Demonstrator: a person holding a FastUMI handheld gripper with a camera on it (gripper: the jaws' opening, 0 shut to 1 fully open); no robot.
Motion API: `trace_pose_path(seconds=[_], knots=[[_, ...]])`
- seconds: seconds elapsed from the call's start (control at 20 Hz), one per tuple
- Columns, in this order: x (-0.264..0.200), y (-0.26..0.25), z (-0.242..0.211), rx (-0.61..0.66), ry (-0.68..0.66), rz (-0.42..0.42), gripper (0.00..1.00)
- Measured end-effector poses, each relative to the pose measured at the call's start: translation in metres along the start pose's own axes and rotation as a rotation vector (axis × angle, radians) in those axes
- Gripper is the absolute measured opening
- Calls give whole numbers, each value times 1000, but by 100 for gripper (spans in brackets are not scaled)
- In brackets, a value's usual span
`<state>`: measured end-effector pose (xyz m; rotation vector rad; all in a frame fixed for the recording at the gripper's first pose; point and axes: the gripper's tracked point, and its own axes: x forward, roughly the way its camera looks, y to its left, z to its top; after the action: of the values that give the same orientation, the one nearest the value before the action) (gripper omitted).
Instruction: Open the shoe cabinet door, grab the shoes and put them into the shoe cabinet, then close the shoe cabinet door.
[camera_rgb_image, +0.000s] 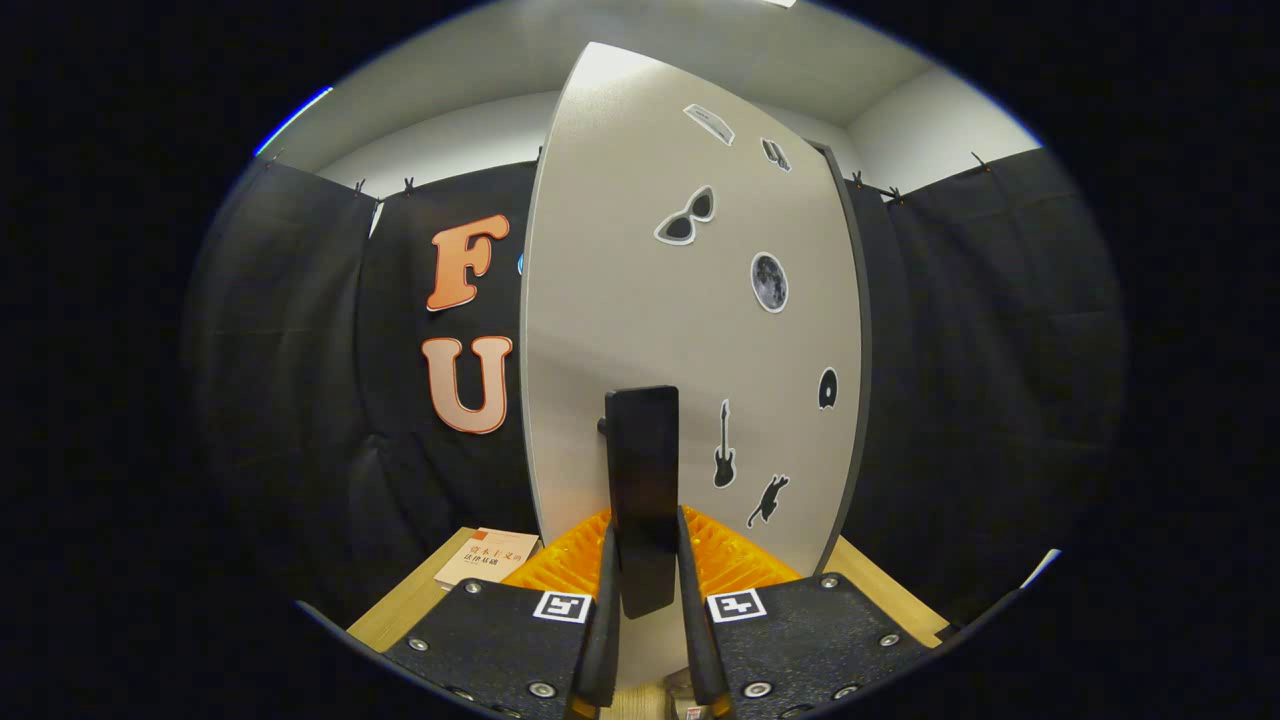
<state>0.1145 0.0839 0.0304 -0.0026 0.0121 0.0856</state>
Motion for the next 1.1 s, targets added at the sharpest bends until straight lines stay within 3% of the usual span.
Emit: trace_pose_path(seconds=[1.1], knots=[[-55, -104, -5, -14, 23, -143, 28]])
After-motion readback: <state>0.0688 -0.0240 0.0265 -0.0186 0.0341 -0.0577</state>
